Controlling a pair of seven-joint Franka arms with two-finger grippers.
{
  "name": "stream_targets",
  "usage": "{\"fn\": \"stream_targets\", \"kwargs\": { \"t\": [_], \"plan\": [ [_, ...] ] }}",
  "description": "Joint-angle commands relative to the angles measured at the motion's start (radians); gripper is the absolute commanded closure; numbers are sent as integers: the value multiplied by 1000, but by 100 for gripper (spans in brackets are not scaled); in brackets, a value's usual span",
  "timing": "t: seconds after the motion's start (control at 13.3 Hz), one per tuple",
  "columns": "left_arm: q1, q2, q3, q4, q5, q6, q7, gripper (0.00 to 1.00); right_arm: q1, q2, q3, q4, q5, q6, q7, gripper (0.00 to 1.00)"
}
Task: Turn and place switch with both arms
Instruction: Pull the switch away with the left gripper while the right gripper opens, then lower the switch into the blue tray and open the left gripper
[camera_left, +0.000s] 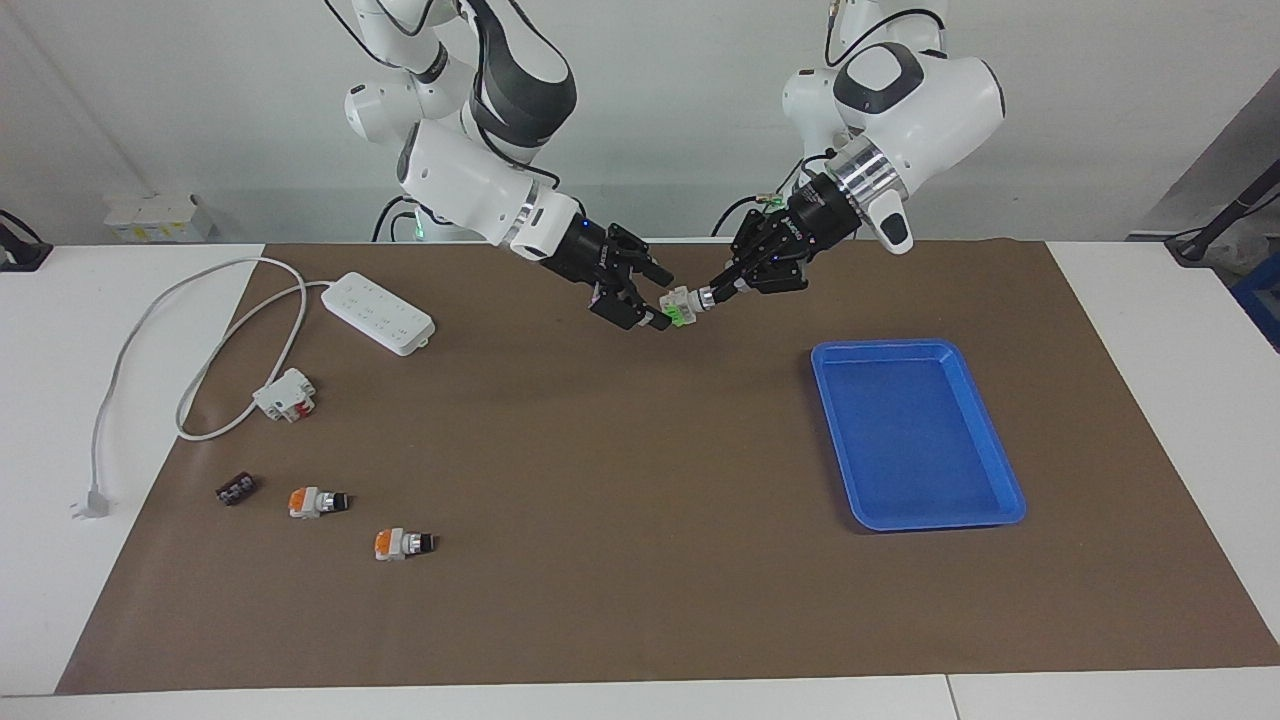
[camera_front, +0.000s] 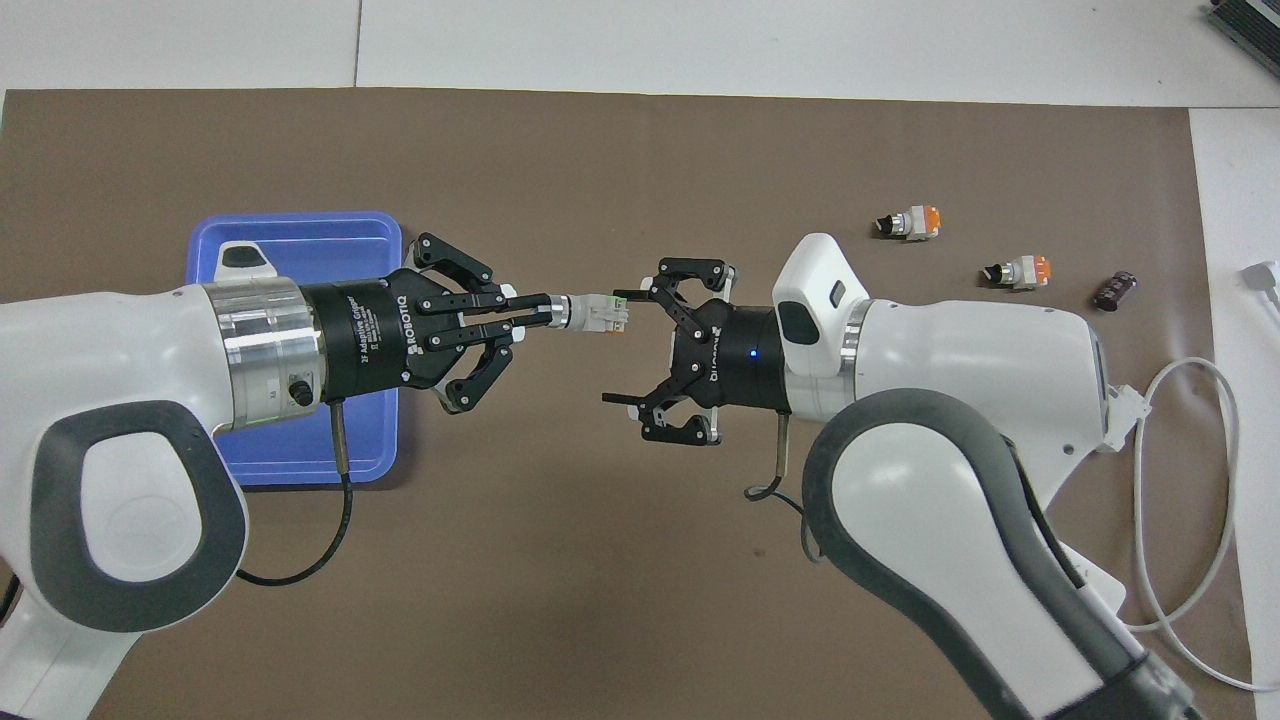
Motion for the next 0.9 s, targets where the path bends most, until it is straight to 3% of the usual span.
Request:
{"fn": "stream_targets", "kwargs": {
  "t": [0.0,0.45,0.82],
  "plan": [
    [-6,13,5,21,98,53,-23,100,0,-26,2,-36,8,-6,15,0],
    [-9,19,5,49,343,21,-17,100,-26,-40,-4,-33,-166,6,29,0],
    [6,19,15,78,633,-70,66,100,-49,-42,-7,9,-497,-18,185,0]
  ]
}}
